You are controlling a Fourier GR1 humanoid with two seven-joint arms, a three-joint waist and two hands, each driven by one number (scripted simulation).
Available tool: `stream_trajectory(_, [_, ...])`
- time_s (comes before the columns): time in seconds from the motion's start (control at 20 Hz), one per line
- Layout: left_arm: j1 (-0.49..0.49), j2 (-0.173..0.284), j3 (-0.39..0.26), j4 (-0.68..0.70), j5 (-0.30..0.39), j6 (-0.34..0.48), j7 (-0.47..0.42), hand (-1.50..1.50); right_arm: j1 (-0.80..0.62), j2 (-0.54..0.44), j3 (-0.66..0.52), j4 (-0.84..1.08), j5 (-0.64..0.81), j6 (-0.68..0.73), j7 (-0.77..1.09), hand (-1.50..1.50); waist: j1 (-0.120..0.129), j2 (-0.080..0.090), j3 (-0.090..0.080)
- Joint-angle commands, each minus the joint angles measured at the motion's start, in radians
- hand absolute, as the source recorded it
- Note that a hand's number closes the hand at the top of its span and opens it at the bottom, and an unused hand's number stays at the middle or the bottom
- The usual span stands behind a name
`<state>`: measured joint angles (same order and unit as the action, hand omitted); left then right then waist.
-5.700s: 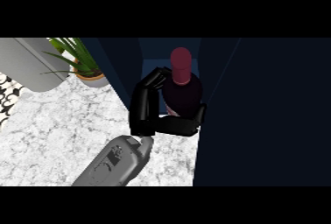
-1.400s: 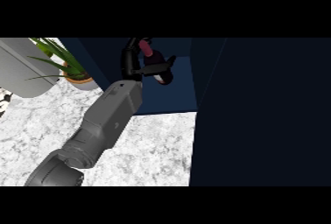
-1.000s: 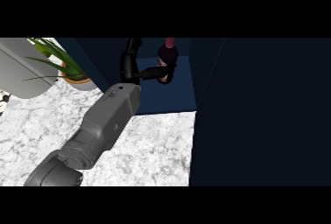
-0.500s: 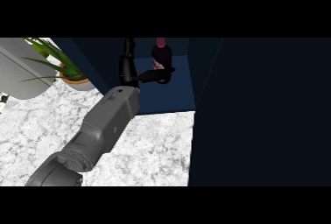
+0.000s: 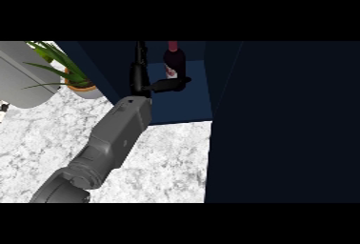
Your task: Pick up the wine, place it into the cabinet and close the cabinet
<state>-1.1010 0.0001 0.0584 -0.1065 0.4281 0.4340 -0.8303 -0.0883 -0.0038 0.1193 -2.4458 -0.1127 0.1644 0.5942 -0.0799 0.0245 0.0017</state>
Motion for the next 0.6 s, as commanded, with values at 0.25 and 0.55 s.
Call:
stream_trajectory(0.25, [0.041, 0.019, -0.001, 0.009, -0.014, -0.118, -0.022, -1.5, -0.026, 0.002, -0.035, 0.032, -0.027, -0.009, -0.01, -1.5, 0.024, 0.001, -0.003])
stream_trajectory(0.55, [0.046, 0.0, -0.014, 0.001, -0.007, -0.13, -0.017, -1.5, -0.001, -0.019, -0.029, -0.053, -0.048, -0.002, 0.035, -1.5, 0.029, -0.011, -0.002])
